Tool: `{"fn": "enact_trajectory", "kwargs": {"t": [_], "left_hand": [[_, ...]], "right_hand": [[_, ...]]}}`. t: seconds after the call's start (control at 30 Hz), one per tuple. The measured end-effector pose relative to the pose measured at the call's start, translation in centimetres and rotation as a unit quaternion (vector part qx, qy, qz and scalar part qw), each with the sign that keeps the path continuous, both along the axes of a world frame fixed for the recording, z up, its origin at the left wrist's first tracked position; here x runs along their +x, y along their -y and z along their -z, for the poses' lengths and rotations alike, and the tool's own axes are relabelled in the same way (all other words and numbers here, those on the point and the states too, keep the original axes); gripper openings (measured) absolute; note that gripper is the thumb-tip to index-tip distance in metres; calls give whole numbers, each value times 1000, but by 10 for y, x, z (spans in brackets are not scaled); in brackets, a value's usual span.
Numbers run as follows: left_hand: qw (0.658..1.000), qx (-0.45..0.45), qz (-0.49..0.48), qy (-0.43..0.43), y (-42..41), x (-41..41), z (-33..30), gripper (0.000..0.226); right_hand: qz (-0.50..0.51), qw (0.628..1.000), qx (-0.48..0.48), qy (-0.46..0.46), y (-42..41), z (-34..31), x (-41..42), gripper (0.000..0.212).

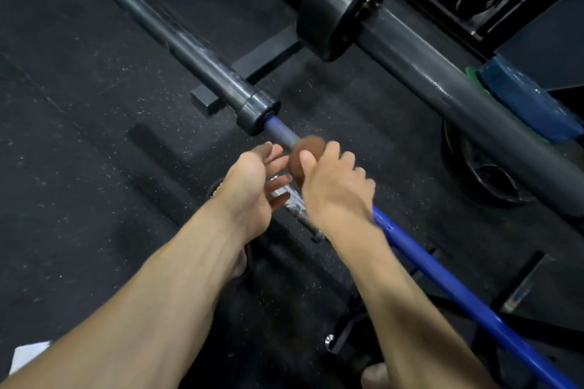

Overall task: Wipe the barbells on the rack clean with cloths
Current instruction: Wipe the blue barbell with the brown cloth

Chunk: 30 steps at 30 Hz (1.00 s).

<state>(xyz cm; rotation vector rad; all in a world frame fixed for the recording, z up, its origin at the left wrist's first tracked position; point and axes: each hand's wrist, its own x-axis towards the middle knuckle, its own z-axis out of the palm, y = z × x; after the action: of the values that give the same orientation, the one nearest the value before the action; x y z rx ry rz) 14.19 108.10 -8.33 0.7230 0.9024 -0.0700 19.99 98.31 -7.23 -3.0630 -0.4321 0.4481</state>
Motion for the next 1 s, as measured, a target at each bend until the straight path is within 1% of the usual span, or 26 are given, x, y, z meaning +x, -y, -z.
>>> {"fn": "enact_trajectory", "kwargs": {"t": [0.07,0.17,0.23,0.33,0.43,0.53,0.57,0.63,0.73,0.8,0.93,1.0], "left_hand": [[1000,-11,-4,5,0,1,1,41],[1000,-6,-14,-9,3,4,-7,39],[999,-12,-32,-26,4,6,-10,34],[999,-19,-32,-39,4,10,-13,33],[999,-13,-18,-40,3,13,-13,35],[999,-3,-15,-52,2,15,-11,36],[998,0,-19,-55,2,14,-10,35],[998,1,-30,-58,1,15,-8,38],[997,-16,-50,-53,0,16,-4,50],[996,-27,-64,-59,-3,17,-5,48],[997,-21,-41,-58,-5,19,-13,33],[998,-15,-30,-59,-5,20,-14,38]], "right_hand": [[-16,1000,15,9,-9,3,2,53],[-54,997,27,37,23,-1,0,58],[-47,999,19,18,55,-5,-5,64],[1,1000,-1,-16,101,-14,-17,71],[42,999,-6,-28,111,-21,-20,62],[25,999,-37,4,77,-17,-14,53],[19,999,-34,11,60,-13,-10,49],[14,1000,3,10,24,-6,-1,42],[17,997,70,-33,-14,-8,17,40],[11,995,84,-51,-10,-15,25,40],[33,993,105,-39,49,-26,21,38],[26,993,118,-15,65,-27,18,36]]}}
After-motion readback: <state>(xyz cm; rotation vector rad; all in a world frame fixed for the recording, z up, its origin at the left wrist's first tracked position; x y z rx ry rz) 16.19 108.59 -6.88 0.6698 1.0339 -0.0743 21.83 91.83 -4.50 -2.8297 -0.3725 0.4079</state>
